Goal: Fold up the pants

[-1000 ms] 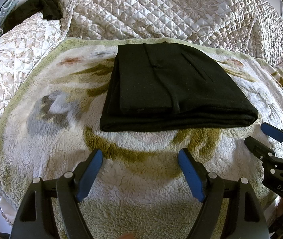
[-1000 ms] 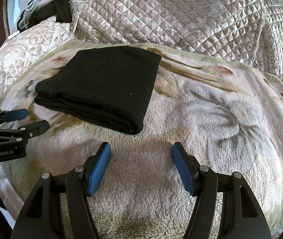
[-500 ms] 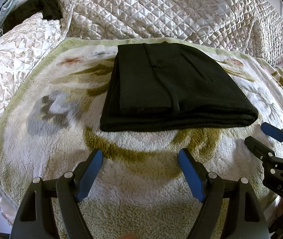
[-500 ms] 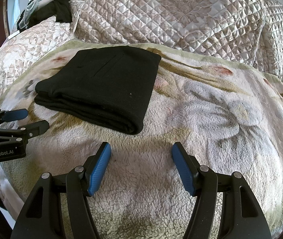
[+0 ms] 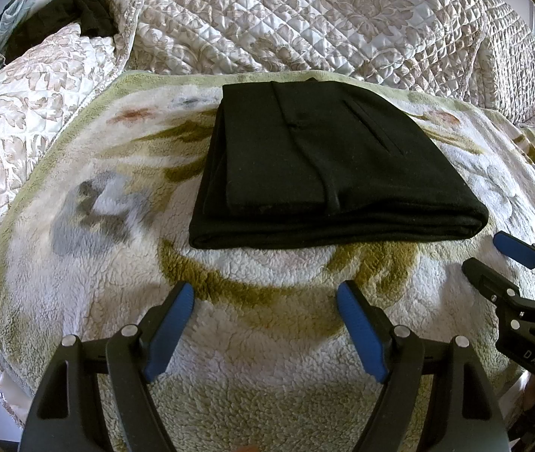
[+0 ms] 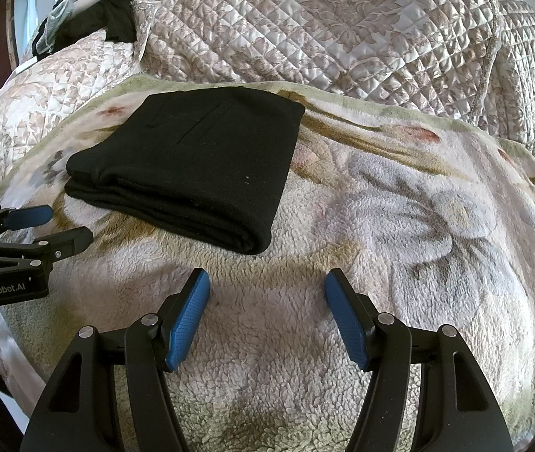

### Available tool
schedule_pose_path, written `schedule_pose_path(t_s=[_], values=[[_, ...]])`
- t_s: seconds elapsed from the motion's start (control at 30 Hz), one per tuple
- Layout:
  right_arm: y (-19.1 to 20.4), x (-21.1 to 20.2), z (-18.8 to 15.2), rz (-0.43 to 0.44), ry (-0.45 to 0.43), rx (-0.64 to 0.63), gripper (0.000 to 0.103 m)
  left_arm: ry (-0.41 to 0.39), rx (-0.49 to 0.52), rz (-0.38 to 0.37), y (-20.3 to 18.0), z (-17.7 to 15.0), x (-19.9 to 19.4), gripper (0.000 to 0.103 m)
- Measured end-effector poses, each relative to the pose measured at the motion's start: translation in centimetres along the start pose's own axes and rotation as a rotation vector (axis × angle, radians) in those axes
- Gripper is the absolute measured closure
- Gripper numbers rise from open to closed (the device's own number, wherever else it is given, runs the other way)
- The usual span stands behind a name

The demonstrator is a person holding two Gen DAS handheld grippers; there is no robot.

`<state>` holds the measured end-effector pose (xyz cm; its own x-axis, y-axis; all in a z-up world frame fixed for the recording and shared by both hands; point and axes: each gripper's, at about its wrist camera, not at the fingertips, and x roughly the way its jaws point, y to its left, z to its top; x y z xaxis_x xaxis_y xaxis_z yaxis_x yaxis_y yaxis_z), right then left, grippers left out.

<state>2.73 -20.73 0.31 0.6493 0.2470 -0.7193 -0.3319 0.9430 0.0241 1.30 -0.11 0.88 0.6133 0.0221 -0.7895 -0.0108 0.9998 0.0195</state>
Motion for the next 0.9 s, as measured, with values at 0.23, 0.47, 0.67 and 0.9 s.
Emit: schedule_pose_path(t_s=[0.23, 0.47, 0.67, 0.9], values=[[0.00, 0.02, -0.01, -0.001, 0.000, -0.001, 0.039, 0.000, 0.000, 0.000, 0.01, 0.01, 0.00, 0.022], [-0.08, 0.02, -0.01, -0.006, 0.000, -0.007, 0.039, 0.001, 0.001, 0.000, 0.03, 0.02, 0.03, 0.022], [-0.24, 0.06, 0.03, -0.007, -0.001, -0.009, 0.038, 0.002, 0.000, -0.001, 0.05, 0.05, 0.04, 0.022], [-0.16, 0.08, 0.14, -0.019, -0.005, -0.022, 0.036, 0.001, 0.000, -0.001, 0.09, 0.07, 0.04, 0.022]])
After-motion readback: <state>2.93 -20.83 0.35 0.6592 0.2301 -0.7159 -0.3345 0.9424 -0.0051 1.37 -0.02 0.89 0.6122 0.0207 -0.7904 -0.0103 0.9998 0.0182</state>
